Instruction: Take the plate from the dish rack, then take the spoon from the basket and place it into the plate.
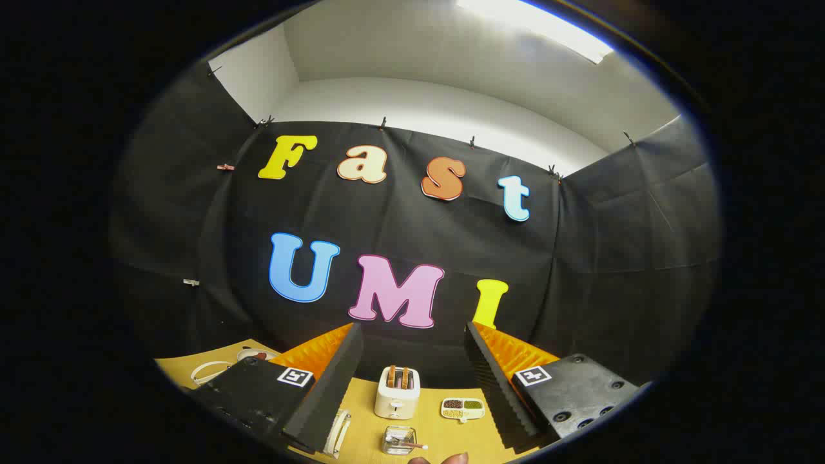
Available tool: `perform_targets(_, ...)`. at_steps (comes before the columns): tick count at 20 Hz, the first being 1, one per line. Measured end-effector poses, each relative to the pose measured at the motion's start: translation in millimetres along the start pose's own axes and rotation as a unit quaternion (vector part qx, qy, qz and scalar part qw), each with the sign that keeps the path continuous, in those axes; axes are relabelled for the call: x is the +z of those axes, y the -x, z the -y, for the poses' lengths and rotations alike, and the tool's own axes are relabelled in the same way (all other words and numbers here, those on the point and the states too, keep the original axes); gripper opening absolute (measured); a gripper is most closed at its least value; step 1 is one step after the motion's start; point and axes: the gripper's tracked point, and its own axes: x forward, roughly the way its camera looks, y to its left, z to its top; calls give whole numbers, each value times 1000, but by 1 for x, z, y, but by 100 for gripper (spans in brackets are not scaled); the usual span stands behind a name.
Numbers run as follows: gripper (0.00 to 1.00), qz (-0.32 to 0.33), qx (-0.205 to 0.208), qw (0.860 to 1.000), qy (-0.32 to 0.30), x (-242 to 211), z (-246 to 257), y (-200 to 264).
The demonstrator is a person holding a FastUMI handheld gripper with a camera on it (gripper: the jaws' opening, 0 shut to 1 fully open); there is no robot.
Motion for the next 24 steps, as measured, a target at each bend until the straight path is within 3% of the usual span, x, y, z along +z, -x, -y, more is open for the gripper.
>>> perform_targets(18,98,-12,6,1000,7,-10,-17,-5)
perform_targets(24,98,-95,26,995,3,-50,-49,-27)
